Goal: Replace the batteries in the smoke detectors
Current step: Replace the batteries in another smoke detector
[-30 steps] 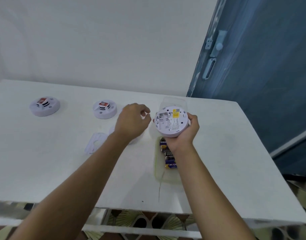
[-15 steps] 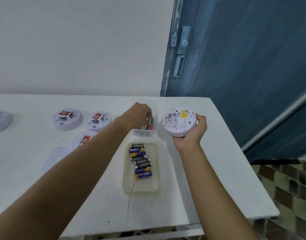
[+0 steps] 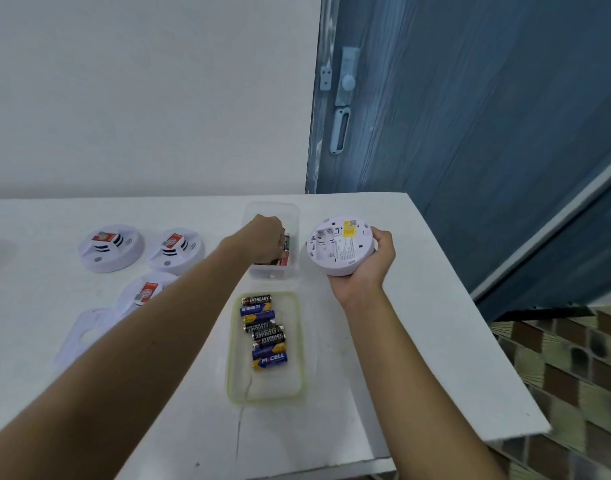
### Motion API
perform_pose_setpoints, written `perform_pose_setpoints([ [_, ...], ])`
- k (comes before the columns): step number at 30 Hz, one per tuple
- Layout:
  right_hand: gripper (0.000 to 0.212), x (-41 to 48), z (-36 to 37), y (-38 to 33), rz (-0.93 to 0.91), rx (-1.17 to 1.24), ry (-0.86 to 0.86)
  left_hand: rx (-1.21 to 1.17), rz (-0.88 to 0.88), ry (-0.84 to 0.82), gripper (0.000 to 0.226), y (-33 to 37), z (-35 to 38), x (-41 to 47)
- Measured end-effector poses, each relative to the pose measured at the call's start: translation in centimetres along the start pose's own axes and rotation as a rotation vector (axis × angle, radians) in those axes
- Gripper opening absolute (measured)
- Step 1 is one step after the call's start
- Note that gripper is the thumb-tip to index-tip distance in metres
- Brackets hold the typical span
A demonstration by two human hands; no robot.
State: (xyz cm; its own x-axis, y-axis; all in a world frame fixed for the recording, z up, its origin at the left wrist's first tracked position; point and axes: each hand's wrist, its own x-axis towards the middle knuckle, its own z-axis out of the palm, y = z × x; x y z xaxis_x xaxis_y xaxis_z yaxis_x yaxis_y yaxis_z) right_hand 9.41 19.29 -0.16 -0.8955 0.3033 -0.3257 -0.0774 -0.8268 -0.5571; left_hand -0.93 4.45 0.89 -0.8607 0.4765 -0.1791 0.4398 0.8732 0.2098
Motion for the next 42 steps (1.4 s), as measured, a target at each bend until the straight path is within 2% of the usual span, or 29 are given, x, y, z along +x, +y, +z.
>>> perform_pose_setpoints([
  [6,0.035,0.1,0.1,0.3,0.009,0.022,-0.025,-0.027,-0.042,0.038,0.015,0.8,0.2,-0.3],
  [9,0.037,-0.1,0.2,0.5,0.009,0.05,-0.047,-0.244,-0.086,0.121,0.006,0.7,0.3,-0.5],
  [14,0.035,-0.6,0.4,0.5,0.006,0.07,-0.05,-0.636,-0.144,0.364,0.012,1.1,-1.0,-2.2],
  [17,0.036,-0.9,0.6,0.7,0.001,0.056,-0.049,-0.952,-0.102,0.455,0.008,2.4,-2.5,-4.2],
  [19,0.036,-1.0,0.7,0.9,-0.003,0.054,-0.053,-1.056,-0.037,0.455,0.006,3.4,-3.2,-5.4],
  [22,0.039,-1.2,1.1,1.2,-0.012,0.05,-0.079,-0.988,-0.006,0.419,0.011,4.7,-3.4,-6.5],
  [26,0.036,-1.7,1.4,1.1,-0.022,0.039,-0.09,-0.854,-0.02,0.449,0.014,5.5,-2.7,-6.6],
  [29,0.037,-2.2,1.5,0.8,-0.01,0.033,-0.086,-0.801,0.043,0.43,0.016,5.8,-2.2,-6.9],
  [34,0.041,-2.4,1.4,0.2,0.005,0.032,-0.091,-0.54,0.159,0.471,0.026,6.1,-1.8,-7.1],
  [42,0.039,-1.8,1.2,-0.7,0.022,0.048,-0.057,-0.327,0.229,0.55,0.035,7.3,0.5,-6.7],
])
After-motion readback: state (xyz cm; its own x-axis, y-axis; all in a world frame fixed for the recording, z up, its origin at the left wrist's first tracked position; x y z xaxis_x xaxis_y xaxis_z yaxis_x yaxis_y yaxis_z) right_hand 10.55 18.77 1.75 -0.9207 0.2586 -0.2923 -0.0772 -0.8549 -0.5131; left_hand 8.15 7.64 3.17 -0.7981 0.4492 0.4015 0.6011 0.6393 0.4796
